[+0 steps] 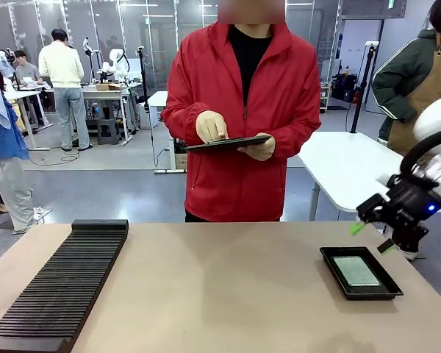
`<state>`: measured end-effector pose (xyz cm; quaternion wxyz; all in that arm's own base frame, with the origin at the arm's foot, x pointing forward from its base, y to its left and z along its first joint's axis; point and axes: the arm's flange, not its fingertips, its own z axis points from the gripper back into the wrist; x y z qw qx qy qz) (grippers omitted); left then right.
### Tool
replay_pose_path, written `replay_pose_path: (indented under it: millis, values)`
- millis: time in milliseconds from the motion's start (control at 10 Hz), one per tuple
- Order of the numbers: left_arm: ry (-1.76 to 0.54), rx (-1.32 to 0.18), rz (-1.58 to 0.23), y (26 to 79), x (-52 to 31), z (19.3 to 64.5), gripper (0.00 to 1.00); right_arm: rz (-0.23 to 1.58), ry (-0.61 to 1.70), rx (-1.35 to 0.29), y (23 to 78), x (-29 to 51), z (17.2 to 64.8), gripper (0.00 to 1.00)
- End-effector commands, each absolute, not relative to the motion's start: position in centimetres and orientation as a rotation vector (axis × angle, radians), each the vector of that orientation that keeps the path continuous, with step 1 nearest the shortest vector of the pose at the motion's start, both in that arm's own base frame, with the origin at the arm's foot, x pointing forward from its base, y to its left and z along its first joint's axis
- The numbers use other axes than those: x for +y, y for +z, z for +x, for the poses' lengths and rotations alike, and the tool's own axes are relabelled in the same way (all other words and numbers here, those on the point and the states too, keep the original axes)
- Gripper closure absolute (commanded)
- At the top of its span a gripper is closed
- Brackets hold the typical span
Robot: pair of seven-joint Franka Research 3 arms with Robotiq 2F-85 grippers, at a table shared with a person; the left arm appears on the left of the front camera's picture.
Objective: Inspect the PCB.
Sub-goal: Place the Blank PCB in the ESD tray.
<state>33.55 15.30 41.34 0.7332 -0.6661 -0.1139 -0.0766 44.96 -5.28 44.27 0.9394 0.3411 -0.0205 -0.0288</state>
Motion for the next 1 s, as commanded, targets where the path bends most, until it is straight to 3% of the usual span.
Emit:
replay_pose_path:
  millis: [0,200,700,900]
  values:
    - [-0.173,-0.245,-1.47,41.4,15.3,33.3,0.0,0.88,-0.043,-0.004,45.4,-6.1,42.3,0.0]
    - [-0.173,-0.245,-1.47,41.4,15.3,33.3,0.0,1.072,-0.001,0.061,45.5,-6.1,40.4,0.0]
    - [-0.173,-0.245,-1.47,41.4,15.3,33.3,0.0,1.464,-0.037,0.002,44.1,-6.3,35.3,0.0]
    - [-0.173,-0.245,-1.47,41.4,15.3,33.3,0.0,1.486,-0.02,-0.008,43.6,-7.3,32.5,0.0]
